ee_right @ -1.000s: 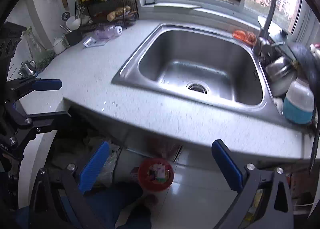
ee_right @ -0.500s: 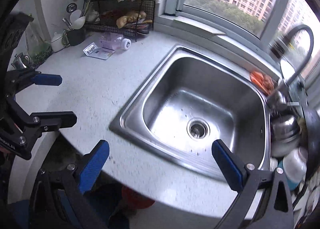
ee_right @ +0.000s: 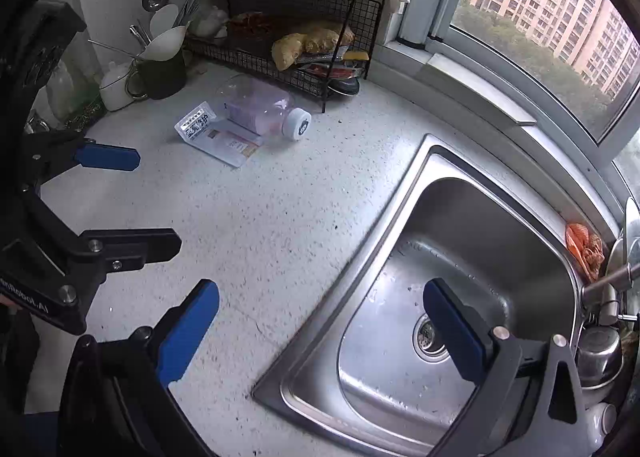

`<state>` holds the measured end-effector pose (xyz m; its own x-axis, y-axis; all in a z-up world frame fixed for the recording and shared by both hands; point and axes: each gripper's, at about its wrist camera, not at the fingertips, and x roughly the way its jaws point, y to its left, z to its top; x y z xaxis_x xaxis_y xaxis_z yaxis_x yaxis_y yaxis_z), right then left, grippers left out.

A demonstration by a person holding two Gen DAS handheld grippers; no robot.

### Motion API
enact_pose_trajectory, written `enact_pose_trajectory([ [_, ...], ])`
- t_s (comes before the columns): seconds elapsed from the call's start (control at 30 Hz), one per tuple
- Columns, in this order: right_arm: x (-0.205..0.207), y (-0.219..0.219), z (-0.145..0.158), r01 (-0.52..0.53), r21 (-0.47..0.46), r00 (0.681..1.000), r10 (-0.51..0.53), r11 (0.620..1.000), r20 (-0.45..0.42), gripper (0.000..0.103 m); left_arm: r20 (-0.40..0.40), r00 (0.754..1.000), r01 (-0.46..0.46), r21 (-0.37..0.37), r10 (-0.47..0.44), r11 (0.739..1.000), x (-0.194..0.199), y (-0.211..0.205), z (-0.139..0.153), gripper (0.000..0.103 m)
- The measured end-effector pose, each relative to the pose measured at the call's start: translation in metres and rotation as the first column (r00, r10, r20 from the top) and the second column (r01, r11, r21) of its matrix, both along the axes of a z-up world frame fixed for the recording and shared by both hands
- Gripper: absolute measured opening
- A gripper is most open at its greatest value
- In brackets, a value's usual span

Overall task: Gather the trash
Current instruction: 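Raise both tools back up to the counter toward the pink bottle, then grasp the pink plastic bottle with the right tool and lift it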

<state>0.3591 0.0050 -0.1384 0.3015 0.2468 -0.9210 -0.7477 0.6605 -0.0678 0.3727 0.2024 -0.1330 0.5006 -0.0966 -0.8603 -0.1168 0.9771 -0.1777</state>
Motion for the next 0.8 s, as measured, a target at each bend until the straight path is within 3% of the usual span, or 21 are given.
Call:
enact_pose_trajectory([
  [0.2, 0.034, 0.046, -0.011, -0.065, 0.002, 0.998, 0.065, 0.998, -0.005, 0.102, -0.030, 0.996, -0.082, -0.001, 0.081, 0.997, 0.013, 0.060, -0.013, 0.103],
  [0.37, 0.063, 0.091, -0.024, -0.157, -0.002, 0.987, 0.157, 0.988, 0.021, 0.102, -0.060, 0.994, -0.095, -0.018, 0.093, 0.995, 0.024, 0.091, -0.029, 0.103],
  [0.5, 0.081, 0.124, -0.035, -0.244, -0.012, 0.969, 0.244, 0.970, 0.040, 0.100, -0.088, 0.994, -0.065, -0.010, 0.064, 0.998, 0.031, 0.103, -0.044, 0.103],
  [0.73, 0.097, 0.175, -0.066, -0.408, -0.039, 0.913, 0.407, 0.912, -0.015, 0.098, -0.111, 0.993, -0.050, -0.026, 0.047, 0.998, 0.034, 0.114, -0.061, 0.103],
  [0.8, 0.101, 0.185, -0.074, -0.434, -0.038, 0.901, 0.433, 0.900, -0.036, 0.093, -0.120, 0.992, -0.046, -0.028, 0.042, 0.999, 0.034, 0.118, -0.065, 0.103],
])
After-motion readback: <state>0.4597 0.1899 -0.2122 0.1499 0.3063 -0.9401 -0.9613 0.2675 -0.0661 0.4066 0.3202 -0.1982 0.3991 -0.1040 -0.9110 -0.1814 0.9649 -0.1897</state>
